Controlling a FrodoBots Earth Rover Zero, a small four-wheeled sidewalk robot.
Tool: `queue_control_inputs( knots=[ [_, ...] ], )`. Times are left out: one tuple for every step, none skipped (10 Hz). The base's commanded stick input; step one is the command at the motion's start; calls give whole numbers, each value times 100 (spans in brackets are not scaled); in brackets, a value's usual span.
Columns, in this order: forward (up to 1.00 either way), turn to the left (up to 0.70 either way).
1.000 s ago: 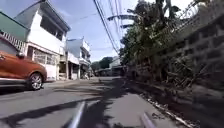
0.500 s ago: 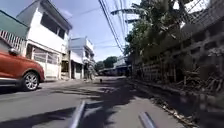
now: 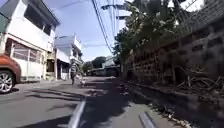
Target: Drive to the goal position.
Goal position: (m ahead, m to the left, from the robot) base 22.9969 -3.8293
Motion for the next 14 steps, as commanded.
queue_control_inputs(
  knots=[
    [100, -2],
    [100, -2],
    [100, -2],
    [100, -2],
    [100, -28],
    [100, -38],
    [100, -38],
    [100, -38],
    [100, -22],
    [100, -8],
    [100, 0],
    [100, 0],
    [100, 0],
    [100, 0]
  ],
)
